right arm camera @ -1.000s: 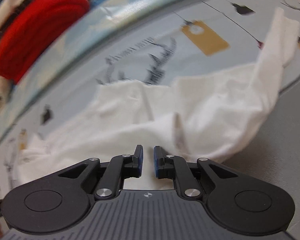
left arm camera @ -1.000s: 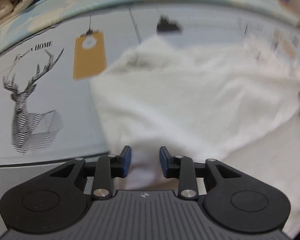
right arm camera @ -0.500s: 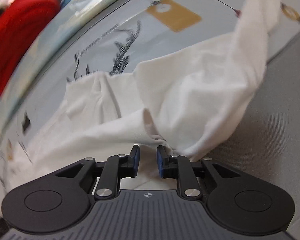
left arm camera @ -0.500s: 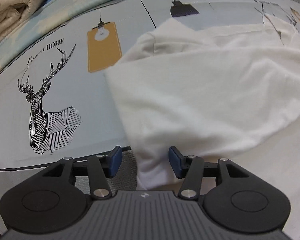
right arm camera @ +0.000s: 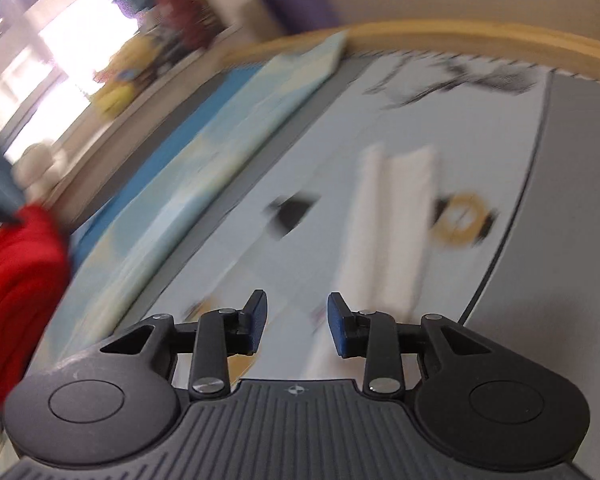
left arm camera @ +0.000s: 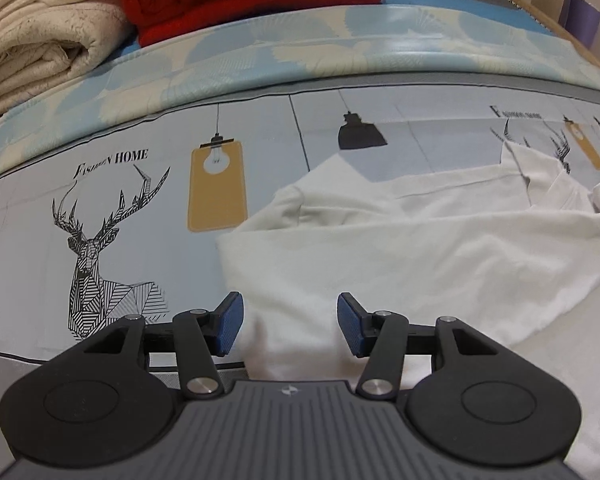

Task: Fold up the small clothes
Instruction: 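Grasp the shirt sleeve with the right tool and lift it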

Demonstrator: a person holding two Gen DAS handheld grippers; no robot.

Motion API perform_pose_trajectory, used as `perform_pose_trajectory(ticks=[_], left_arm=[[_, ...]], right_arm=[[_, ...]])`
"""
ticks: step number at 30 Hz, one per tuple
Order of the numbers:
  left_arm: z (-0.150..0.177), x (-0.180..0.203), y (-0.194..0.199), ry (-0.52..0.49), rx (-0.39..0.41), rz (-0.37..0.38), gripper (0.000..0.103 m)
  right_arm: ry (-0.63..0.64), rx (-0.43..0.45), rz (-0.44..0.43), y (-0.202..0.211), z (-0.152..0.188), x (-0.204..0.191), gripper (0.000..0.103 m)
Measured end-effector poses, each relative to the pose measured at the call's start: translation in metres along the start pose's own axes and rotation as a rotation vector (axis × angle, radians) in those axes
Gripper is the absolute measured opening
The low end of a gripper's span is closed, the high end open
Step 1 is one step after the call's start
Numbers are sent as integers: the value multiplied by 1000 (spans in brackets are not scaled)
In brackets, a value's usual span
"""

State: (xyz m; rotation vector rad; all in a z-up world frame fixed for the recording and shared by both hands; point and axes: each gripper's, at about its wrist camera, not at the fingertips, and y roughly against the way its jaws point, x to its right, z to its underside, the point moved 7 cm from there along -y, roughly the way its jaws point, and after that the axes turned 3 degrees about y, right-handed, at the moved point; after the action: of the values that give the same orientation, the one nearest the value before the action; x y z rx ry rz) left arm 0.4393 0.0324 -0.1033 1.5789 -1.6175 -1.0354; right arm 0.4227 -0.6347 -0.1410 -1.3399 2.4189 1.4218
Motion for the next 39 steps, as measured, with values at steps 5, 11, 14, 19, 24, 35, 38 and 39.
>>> perform_pose_trajectory(ticks=[5, 11, 14, 19, 24, 35, 38, 39], left_arm=[[5, 6, -3, -32, -5, 14, 58], [6, 7, -3, -59, -5, 0, 58], [3, 7, -1, -64, 4, -11, 58], [-2, 2, 10, -59, 31, -14, 58], [-5, -11, 21, -22, 50, -13, 58], [-9, -62, 54, 142, 110, -13, 59], [-7, -90, 59, 225, 113, -30, 59], [-5, -98, 59, 249, 106, -35, 59]], right_arm=[[-53, -66, 12, -53, -11, 40, 37], [-32, -55, -47, -85, -25, 37, 36], [-17, -59, -25, -87, -27, 34, 5], [-69, 63, -62, -39, -42, 28, 5], [-57, 165, -44, 34, -51, 17, 5], [502, 290, -419, 198, 65, -227, 5], [681, 231, -615, 238, 158, -300, 6], [732, 180, -674, 245, 193, -318, 6]])
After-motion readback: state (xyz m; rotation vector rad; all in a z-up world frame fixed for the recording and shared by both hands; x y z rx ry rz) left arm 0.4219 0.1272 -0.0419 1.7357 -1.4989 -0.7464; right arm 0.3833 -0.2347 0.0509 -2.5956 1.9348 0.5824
